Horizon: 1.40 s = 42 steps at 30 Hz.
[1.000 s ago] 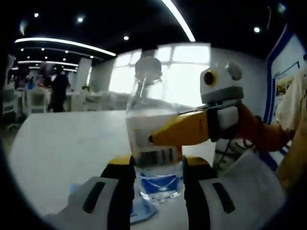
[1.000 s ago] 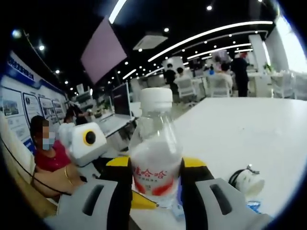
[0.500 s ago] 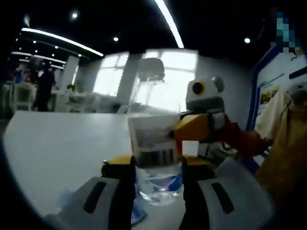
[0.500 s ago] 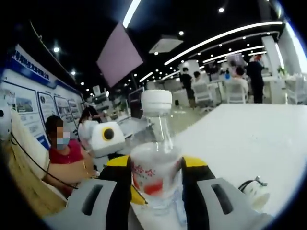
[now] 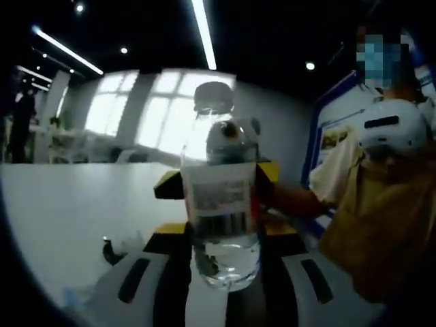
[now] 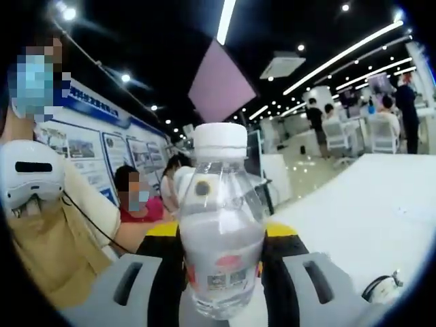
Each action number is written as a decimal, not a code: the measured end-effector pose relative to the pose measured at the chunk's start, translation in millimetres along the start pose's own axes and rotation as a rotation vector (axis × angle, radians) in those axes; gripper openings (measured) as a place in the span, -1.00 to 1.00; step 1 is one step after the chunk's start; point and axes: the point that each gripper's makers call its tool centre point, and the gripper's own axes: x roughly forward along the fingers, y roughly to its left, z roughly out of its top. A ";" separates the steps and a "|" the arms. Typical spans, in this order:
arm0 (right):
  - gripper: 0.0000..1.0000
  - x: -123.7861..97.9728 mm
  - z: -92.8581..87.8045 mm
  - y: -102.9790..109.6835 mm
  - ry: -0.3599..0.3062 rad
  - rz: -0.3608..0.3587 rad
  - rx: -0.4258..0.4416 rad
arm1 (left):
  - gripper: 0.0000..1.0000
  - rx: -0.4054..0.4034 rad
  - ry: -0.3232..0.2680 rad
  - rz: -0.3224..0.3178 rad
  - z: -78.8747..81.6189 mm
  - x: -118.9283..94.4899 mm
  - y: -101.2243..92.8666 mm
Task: Arrange the tabletop items into an orderly group along one side of the table until the central work area is clear of visible clutter.
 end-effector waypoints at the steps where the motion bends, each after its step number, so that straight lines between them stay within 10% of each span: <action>1: -0.13 0.0 -0.2 1.2 0.001 -0.001 -0.003 | -0.29 0.010 0.014 -0.004 -0.8 -0.4 -0.8; 15: -0.18 6.2 -1.3 -2.4 -0.006 -0.069 -0.042 | -0.28 -0.004 0.059 0.028 -5.5 -3.5 2.8; 24: -0.20 4.1 2.8 -37.0 -0.038 -0.280 -0.048 | -0.24 -0.069 -0.050 0.247 -0.7 -8.2 35.9; 42: -0.20 4.5 0.8 -61.3 -0.031 -0.486 -0.085 | 0.04 0.070 -0.006 0.753 -4.1 -21.9 63.2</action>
